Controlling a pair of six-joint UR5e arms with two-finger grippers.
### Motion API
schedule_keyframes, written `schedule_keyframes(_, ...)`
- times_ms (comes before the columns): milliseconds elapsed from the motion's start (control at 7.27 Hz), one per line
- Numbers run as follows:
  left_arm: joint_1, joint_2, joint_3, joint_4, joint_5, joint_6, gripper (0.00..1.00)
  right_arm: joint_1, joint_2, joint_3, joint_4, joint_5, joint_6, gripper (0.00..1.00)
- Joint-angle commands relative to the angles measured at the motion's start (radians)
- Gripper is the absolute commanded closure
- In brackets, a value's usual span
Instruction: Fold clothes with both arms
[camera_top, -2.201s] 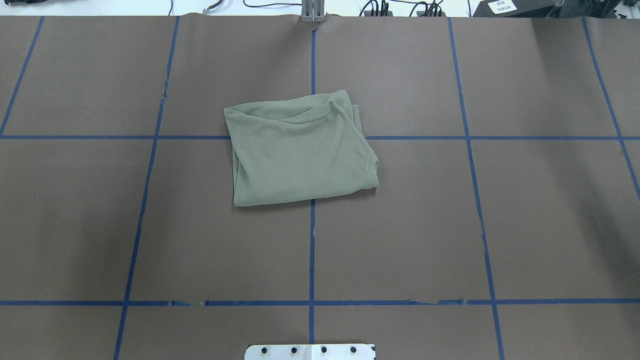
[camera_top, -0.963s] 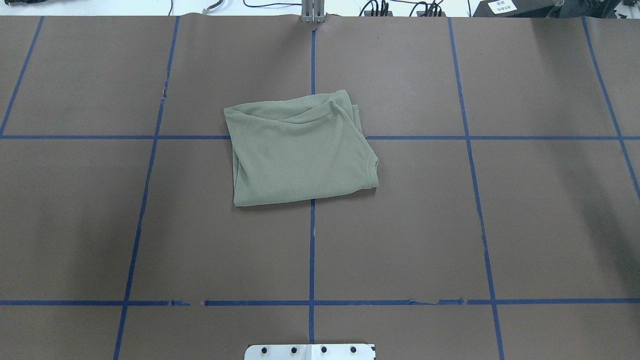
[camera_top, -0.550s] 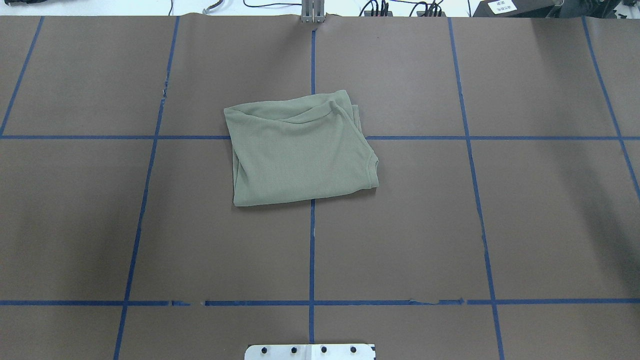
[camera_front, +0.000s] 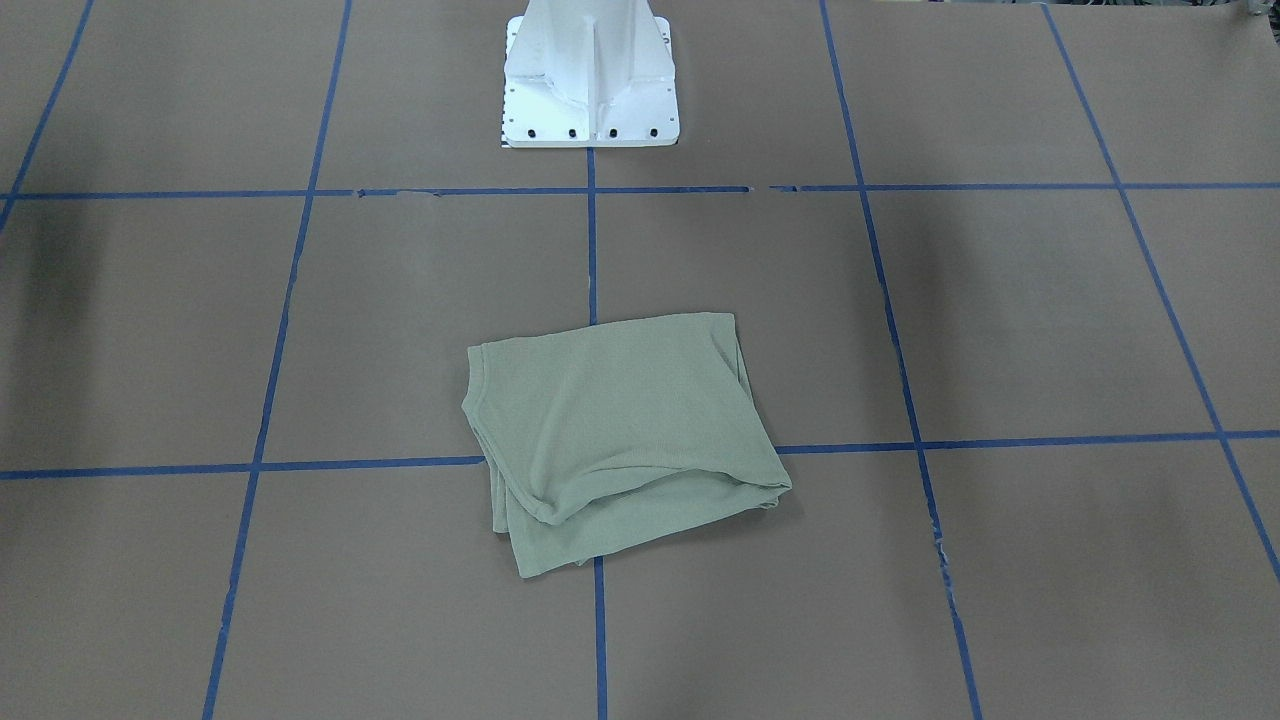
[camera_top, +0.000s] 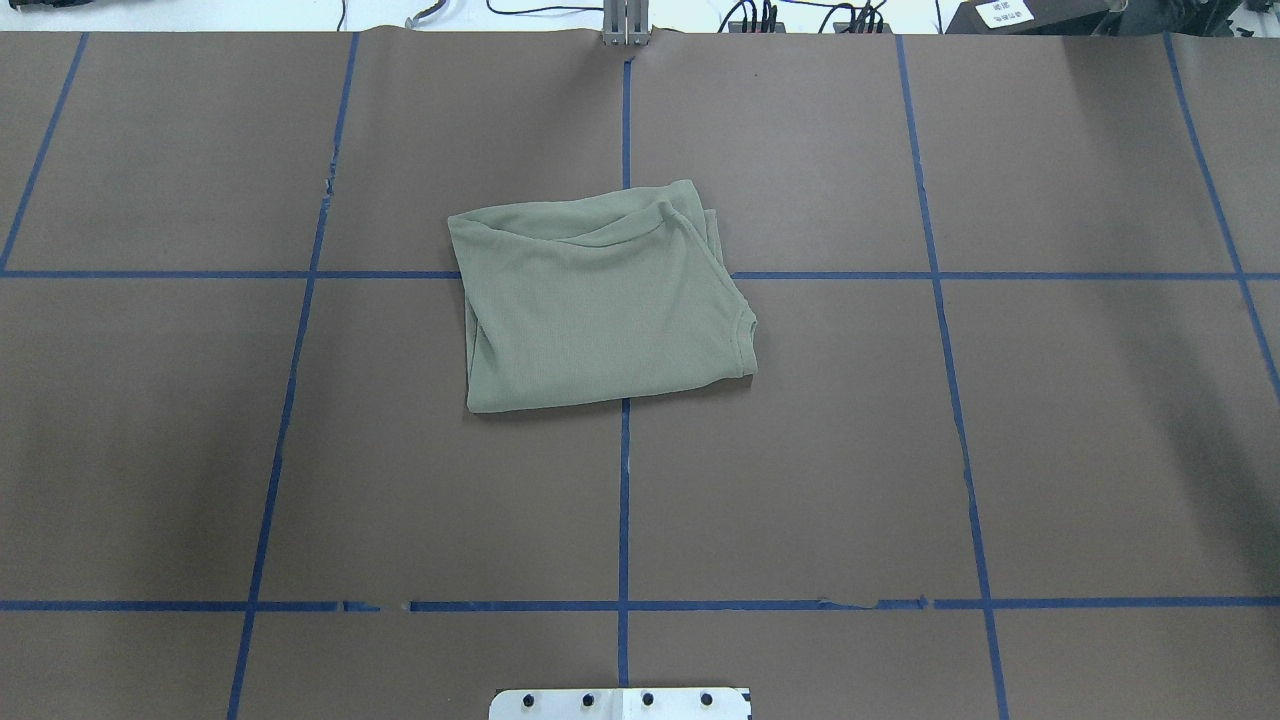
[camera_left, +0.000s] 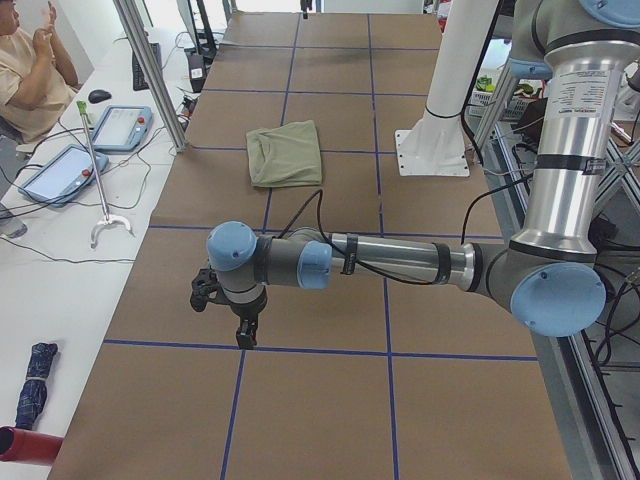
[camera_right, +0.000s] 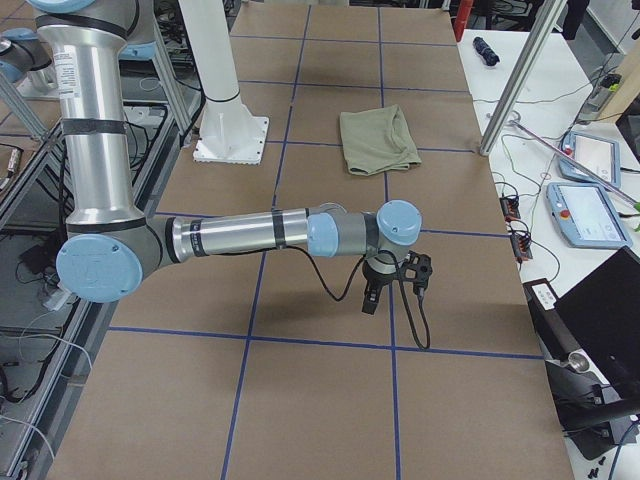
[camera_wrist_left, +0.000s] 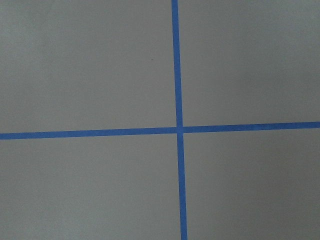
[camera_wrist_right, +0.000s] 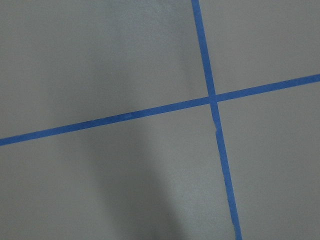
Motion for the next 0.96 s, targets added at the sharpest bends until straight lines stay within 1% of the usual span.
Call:
schedule_keyframes(0,0.000,0.000,-0.008,0.001,0.000,0.001,0.00,0.000,0.000,0.000,0.000,0.000,0.000,0.00)
schedule_keyframes(825,0.000,-0.005,-0.019,0.000,-0.002,0.000,0.00,0.000,-0.002,-0.001,0.000,0.002,0.002,0.00)
